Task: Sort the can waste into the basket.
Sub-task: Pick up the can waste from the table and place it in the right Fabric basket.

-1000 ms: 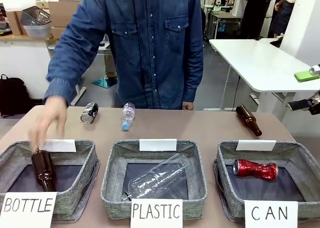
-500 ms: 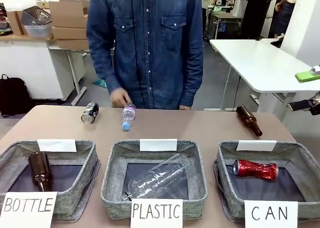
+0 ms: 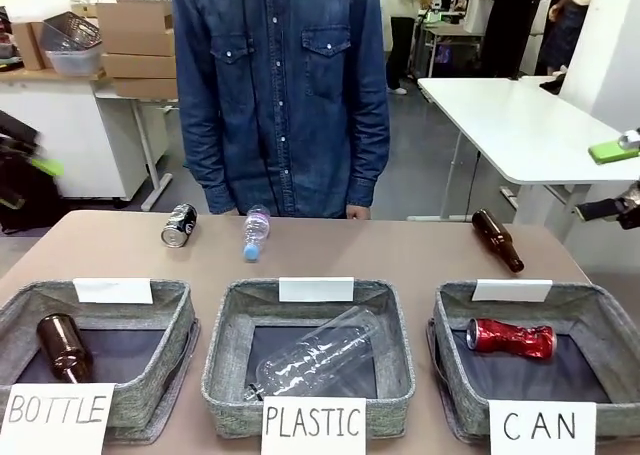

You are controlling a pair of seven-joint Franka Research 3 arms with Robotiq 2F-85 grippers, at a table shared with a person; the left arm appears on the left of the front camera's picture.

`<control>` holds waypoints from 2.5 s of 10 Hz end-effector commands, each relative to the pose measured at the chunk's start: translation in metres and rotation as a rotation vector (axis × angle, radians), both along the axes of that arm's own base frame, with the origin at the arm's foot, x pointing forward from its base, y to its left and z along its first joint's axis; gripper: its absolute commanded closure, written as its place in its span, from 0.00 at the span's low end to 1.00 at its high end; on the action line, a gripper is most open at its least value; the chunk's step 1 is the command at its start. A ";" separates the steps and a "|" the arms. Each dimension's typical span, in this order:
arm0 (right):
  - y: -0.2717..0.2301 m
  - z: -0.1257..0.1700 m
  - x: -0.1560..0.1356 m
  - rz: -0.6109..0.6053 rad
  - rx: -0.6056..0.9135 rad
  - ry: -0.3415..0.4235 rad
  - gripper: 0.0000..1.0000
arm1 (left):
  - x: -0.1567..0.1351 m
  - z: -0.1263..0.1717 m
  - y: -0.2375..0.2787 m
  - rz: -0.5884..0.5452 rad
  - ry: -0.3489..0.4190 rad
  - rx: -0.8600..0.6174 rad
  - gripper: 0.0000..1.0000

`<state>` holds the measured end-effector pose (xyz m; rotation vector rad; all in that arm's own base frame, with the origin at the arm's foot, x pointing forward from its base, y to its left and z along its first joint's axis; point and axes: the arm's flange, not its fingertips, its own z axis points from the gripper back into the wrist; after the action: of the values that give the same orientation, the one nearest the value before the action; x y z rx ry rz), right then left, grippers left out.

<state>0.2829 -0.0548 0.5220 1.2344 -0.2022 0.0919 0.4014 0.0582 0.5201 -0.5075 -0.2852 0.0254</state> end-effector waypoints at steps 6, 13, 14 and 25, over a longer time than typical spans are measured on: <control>-0.002 0.001 0.000 0.015 -0.007 -0.022 0.00 | 0.044 -0.015 -0.038 -0.050 -0.100 0.257 0.00; -0.002 0.001 0.000 0.015 -0.007 -0.022 0.00 | 0.180 -0.124 -0.091 -0.223 -0.144 0.237 0.00; -0.002 0.001 0.000 0.015 -0.007 -0.022 0.00 | 0.195 -0.141 -0.098 -0.259 -0.122 0.253 0.00; -0.002 0.001 0.000 0.015 -0.007 -0.022 0.00 | 0.120 -0.056 0.085 -0.453 -0.044 -0.253 0.00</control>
<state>0.2828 -0.0547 0.5220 1.2338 -0.2011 0.0930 0.5174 0.1377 0.4901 -0.7796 -0.2489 -0.4108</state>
